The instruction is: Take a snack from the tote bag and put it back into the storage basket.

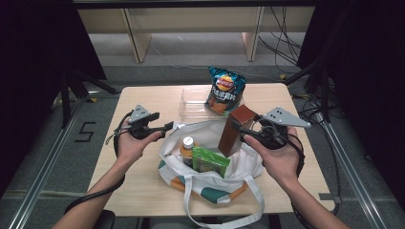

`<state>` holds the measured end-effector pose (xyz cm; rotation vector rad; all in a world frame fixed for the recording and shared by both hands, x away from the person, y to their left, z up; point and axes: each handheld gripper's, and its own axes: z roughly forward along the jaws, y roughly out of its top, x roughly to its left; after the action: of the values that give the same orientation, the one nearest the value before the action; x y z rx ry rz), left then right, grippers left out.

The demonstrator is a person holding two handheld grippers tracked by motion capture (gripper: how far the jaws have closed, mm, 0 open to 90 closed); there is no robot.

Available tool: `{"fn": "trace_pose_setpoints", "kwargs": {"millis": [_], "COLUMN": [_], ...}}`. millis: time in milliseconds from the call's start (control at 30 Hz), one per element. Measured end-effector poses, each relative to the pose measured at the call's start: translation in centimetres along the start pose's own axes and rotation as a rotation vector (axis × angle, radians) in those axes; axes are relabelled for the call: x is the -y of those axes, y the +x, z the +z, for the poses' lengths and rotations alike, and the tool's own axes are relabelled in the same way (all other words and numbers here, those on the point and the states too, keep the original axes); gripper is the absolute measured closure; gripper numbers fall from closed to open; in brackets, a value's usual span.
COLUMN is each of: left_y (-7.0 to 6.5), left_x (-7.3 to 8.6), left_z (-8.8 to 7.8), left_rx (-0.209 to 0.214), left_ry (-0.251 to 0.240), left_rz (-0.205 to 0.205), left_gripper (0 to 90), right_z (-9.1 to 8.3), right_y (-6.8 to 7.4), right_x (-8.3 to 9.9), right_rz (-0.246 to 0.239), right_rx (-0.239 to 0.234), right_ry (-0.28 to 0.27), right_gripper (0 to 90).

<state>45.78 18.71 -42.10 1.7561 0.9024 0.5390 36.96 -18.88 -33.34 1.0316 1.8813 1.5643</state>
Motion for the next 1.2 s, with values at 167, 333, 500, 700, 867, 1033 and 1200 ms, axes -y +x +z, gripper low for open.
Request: {"fn": "trace_pose_setpoints", "kwargs": {"millis": [167,333,500,700,867,1033,1200], "left_y": [0.0,0.0,0.0,0.0,0.0,0.0,0.0], "left_x": [0.0,0.0,0.0,0.0,0.0,0.0,0.0], "left_z": [0.0,0.0,0.0,0.0,0.0,0.0,0.0], "left_rx": [0.001,0.001,0.001,0.001,0.002,0.001,0.003], "left_ry": [0.0,0.0,0.001,0.0,0.0,0.0,0.0], "left_rz": [-0.001,-0.002,-0.003,-0.003,-0.003,-0.002,-0.002], "left_gripper": [27.0,27.0,27.0,27.0,27.0,27.0,27.0], "right_z": [0.1,0.3,0.2,0.1,0.1,0.1,0.0], "right_y": [-0.1,-0.2,-0.4,-0.5,-0.6,-0.7,-0.8], "right_x": [-0.6,-0.8,-1.1,-1.7,-2.3,-2.9,-3.7], "right_rz": [-0.012,-0.011,-0.008,-0.004,-0.021,-0.017,-0.021], "right_rx": [-0.004,0.003,0.011,0.029,0.033,0.033,0.043], "right_ry": [-0.009,-0.009,-0.012,-0.015,-0.027,-0.035,-0.046], "right_gripper": [39.0,39.0,39.0,39.1,39.1,39.1,39.1]}}
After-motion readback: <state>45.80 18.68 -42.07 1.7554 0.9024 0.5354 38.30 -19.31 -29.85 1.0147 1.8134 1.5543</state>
